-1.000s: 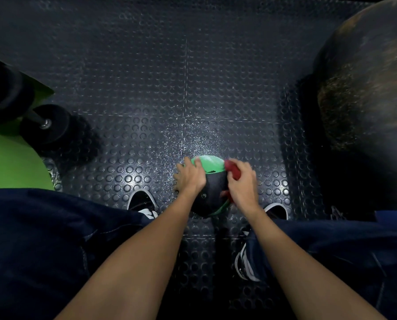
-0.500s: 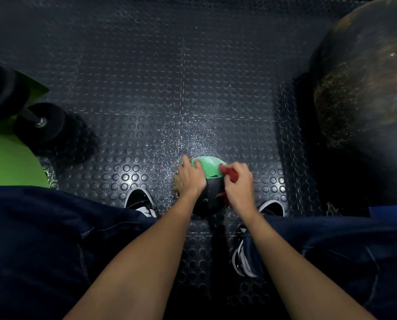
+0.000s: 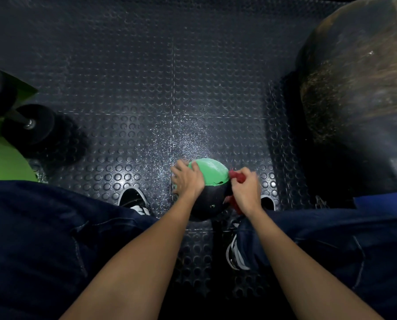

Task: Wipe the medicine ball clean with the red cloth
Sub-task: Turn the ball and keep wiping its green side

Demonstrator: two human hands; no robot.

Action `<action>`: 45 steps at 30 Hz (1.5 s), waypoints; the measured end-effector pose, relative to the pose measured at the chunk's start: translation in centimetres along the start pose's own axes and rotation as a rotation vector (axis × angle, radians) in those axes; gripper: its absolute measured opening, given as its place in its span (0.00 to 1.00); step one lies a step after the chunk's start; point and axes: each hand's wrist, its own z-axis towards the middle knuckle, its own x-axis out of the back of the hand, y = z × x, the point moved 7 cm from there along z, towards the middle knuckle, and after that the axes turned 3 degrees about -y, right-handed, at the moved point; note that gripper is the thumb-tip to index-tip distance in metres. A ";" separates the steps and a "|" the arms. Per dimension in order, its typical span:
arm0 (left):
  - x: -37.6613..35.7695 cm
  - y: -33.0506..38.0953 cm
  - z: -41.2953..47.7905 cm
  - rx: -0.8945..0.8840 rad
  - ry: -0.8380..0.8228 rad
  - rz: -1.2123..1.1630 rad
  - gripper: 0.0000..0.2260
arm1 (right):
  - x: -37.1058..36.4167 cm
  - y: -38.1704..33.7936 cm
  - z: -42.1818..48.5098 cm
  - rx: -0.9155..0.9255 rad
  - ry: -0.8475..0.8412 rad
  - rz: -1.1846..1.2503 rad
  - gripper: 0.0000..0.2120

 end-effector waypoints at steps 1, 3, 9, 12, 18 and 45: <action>0.0 -0.4 0.2 0.009 0.003 -0.020 0.15 | -0.2 -0.1 -0.5 0.019 -0.025 0.000 0.04; 0.0 -1.1 0.4 0.024 0.013 -0.010 0.18 | -0.7 0.1 -1.0 0.042 -0.052 0.037 0.03; -1.1 -1.9 0.3 0.004 0.002 0.054 0.26 | -1.9 -3.1 -1.9 0.361 0.031 -0.252 0.03; -1.1 -2.1 0.6 -0.007 0.007 0.012 0.26 | -2.9 -4.9 -2.9 0.540 -0.042 -0.261 0.06; -0.9 -2.3 0.5 0.008 -0.012 -0.038 0.26 | -1.0 -2.1 -0.8 0.230 0.071 -0.230 0.06; -1.9 -4.0 1.0 0.045 0.042 -0.253 0.07 | 0.2 -2.3 -1.7 0.292 0.048 -0.184 0.14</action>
